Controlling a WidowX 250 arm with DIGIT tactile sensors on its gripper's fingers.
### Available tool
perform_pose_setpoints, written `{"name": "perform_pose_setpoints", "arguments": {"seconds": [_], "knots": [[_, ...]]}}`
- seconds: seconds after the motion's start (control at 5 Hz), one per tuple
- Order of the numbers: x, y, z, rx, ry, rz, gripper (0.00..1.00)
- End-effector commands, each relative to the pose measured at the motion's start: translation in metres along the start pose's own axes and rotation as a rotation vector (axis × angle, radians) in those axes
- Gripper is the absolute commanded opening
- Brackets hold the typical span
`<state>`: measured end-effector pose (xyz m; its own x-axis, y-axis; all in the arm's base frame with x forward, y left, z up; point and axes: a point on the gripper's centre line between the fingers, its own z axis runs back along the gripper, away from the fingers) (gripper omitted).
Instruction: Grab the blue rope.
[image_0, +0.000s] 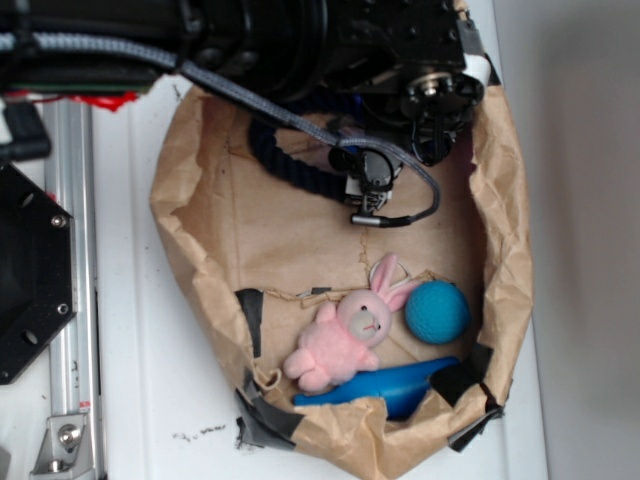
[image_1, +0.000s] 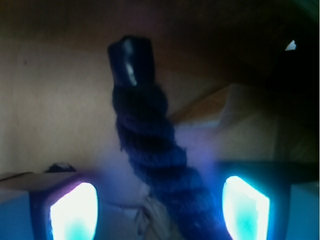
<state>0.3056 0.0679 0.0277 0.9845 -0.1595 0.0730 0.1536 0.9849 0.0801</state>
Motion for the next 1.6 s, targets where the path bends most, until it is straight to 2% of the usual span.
{"name": "perform_pose_setpoints", "arguments": {"seconds": [0.0, 0.4, 0.6, 0.8, 1.0, 1.2, 1.4], "knots": [[0.009, -0.022, -0.009, 0.077, -0.044, 0.029, 0.0], [-0.002, -0.016, -0.005, 0.036, -0.025, 0.139, 0.0], [-0.011, -0.012, 0.021, 0.077, -0.023, 0.201, 0.0], [-0.018, -0.019, 0.071, 0.049, -0.06, 0.243, 0.0], [-0.024, -0.049, 0.12, 0.047, -0.019, 0.204, 0.0], [-0.022, -0.051, 0.133, -0.007, -0.003, 0.23, 0.0], [-0.021, -0.055, 0.134, -0.026, -0.006, 0.248, 0.0]]}}
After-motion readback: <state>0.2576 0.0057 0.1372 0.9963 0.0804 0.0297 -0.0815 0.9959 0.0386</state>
